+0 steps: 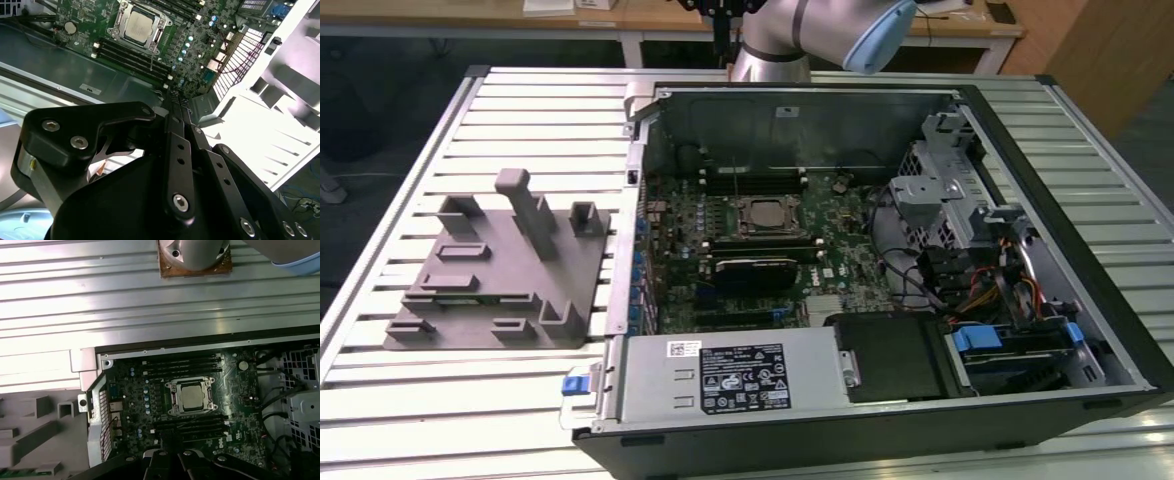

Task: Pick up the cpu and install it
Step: 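Install the first cpu locking lever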

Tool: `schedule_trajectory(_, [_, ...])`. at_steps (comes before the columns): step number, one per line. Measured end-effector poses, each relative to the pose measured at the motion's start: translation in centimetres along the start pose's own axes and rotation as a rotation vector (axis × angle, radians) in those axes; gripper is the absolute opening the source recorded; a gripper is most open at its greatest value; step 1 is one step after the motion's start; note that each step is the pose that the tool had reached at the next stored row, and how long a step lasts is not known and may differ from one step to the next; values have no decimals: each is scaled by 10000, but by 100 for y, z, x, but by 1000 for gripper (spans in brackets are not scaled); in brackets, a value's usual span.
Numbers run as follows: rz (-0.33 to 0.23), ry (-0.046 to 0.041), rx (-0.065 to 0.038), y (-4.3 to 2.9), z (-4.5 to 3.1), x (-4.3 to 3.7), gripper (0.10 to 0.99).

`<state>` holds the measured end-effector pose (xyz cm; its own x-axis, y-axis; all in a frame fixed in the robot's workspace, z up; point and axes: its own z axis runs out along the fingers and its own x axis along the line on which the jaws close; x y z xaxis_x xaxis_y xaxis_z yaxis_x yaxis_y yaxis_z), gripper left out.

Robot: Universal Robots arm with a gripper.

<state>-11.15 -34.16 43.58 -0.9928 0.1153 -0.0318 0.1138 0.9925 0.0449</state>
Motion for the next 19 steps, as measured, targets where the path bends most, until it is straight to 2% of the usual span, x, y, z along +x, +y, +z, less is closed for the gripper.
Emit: schedule_trajectory(19, [0,0,0,-4,98,3,106])
